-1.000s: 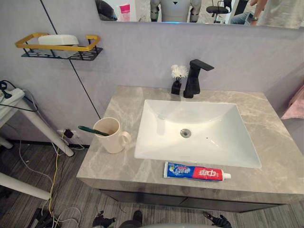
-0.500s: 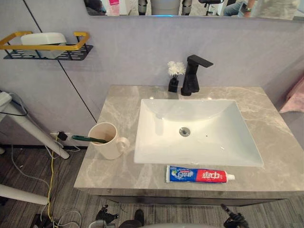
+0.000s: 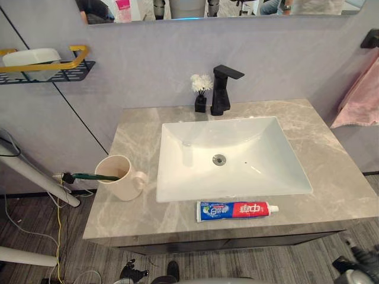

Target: Organize washtable

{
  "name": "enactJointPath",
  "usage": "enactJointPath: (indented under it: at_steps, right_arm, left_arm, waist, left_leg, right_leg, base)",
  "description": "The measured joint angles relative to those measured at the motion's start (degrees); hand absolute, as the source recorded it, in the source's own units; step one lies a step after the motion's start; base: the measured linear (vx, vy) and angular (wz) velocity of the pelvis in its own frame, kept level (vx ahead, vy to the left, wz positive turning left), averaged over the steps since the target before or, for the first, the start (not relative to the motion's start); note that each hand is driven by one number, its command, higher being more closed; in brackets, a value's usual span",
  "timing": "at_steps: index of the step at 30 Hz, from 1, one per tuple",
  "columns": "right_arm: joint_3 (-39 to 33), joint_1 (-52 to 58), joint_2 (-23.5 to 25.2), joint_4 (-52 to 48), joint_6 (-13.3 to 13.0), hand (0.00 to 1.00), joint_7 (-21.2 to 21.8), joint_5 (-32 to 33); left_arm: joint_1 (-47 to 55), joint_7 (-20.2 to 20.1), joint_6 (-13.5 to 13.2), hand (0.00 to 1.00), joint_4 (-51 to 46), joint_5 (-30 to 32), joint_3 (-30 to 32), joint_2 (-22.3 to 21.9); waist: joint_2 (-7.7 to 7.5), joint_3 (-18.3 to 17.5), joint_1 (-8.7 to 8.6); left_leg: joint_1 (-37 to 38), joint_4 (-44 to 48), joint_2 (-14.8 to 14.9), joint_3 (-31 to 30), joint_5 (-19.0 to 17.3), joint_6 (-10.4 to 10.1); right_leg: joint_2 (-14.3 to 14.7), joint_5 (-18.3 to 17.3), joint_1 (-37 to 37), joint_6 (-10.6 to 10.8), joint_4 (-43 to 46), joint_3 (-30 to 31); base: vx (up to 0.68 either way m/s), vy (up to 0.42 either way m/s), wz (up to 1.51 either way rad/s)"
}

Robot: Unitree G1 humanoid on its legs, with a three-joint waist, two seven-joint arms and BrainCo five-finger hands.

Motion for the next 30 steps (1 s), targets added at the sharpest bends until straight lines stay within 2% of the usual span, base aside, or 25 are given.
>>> enactJointPath:
  at_steps: [1, 3, 7, 9, 11, 17, 20, 24, 26, 30]
  right_arm:
    - [-2.00, 0.25, -0.80, -4.89, 0.01, 0.00, -0.25, -2.57]
    - [-3.23, 0.41, -2.58, -7.68, 0.41, 0.00, -0.27, -4.86]
    - [-4.24, -0.38, -7.80, -16.20, 0.36, 0.00, 0.01, -8.51]
    - [-5.66, -0.37, -9.96, -20.34, 0.31, 0.00, 0.87, -10.11]
    - [-6.76, -0.64, -13.02, -25.43, -0.59, 0.00, 1.72, -12.29]
    - [-3.79, -2.51, -21.29, -29.14, -3.18, 0.00, 3.92, -15.43]
    - [-0.30, -3.69, -26.69, -30.51, -4.70, 0.00, 5.29, -15.31]
    - [7.35, -7.27, -33.20, -31.75, -9.24, 0.00, 9.07, -11.80]
    - [14.57, -9.30, -35.18, -32.62, -11.17, 0.00, 12.30, -8.51]
    - [27.73, -12.29, -37.25, -35.09, -13.66, 0.00, 18.37, -3.43]
  left_arm:
    - [0.49, -0.05, 0.00, 0.00, -0.60, 0.02, -0.01, 0.01]
    - [0.62, -0.12, -0.07, 0.00, -0.89, 0.05, -0.05, 0.01]
    - [1.46, -0.36, -0.18, 0.00, -0.86, 0.16, -0.21, 0.15]
    - [1.46, -0.41, -0.43, 0.00, -0.88, 0.29, -0.61, 0.06]
    - [1.69, -0.66, -0.56, 0.00, -0.88, 0.75, -0.72, -0.12]
    - [2.60, -1.94, -0.74, 0.00, -0.88, 1.90, -1.35, -0.17]
    - [2.89, -2.67, -1.14, 0.00, -0.86, 2.02, -2.52, -0.03]
    - [3.09, -3.02, -1.66, 0.00, -0.76, 1.97, -3.85, 0.90]
    - [3.32, -3.32, -1.69, 0.00, -0.67, 1.98, -5.51, 1.89]
    - [2.56, -4.27, -1.88, 0.00, 0.06, 2.00, -7.66, 3.08]
  waist:
    - [-0.22, -0.08, -0.10]
    - [-0.22, -0.12, -0.09]
    - [-0.27, -0.18, -1.71]
    - [-0.11, -0.27, -1.69]
    - [0.18, -0.46, -1.71]
    - [0.25, -1.67, -2.08]
    - [0.34, -1.85, -2.72]
    - [-0.66, -2.64, -2.91]
    - [-1.57, -3.79, -2.69]
    - [-2.13, -4.80, -1.30]
  left_leg:
    - [0.13, 0.01, 0.00, 0.20, 0.15, 0.20]
    - [0.27, 0.04, 0.02, 0.39, 0.16, 0.20]
    - [1.40, 0.32, 0.20, 0.62, 0.15, 0.19]
    - [1.43, 0.01, 0.33, 0.43, 0.04, 0.11]
    - [1.53, -0.02, 0.65, 0.19, -0.41, -0.21]
    - [1.18, -0.04, 1.07, -0.52, -0.06, -0.75]
    - [1.00, -0.04, 1.37, -1.25, 0.66, -0.96]
    - [0.29, -0.04, 1.30, -2.32, 1.80, -0.89]
    - [0.19, -0.04, 1.19, -2.44, 2.12, -0.60]
    - [0.06, -0.04, 1.10, -2.82, 2.50, -0.46]
  right_leg:
    - [-0.02, 0.00, 0.05, 0.01, 0.06, -0.01]
    - [-0.02, 0.03, 0.22, 0.03, 0.32, -0.01]
    - [0.10, 0.17, 0.97, 0.05, 1.06, -0.03]
    - [0.20, 0.17, 0.83, 0.04, 1.60, -0.10]
    - [0.23, 0.17, 0.74, 0.04, 1.93, -0.02]
    - [0.88, -0.13, -0.20, -0.70, 2.27, -0.19]
    - [1.34, -0.74, -0.17, -0.94, 2.50, -1.08]
    - [1.39, -0.40, -0.19, -0.65, 2.39, -1.90]
    - [1.31, -0.16, -0.18, -0.74, 2.36, -1.96]
    - [1.26, -0.04, 0.02, -0.80, 2.37, -2.40]
  base:
    - [0.10, -0.018, -0.04]
    - [0.08, -0.017, -0.03]
    - [0.04, -0.008, 0.00]
    - [-0.05, -0.020, 0.01]
    - [-0.07, -0.016, -0.01]
    - [-0.10, -0.023, -0.02]
    - [-0.09, -0.035, 0.15]
    - [-0.04, -0.016, 0.13]
    - [0.00, 0.000, 0.00]
    - [0.00, -0.007, 0.04]
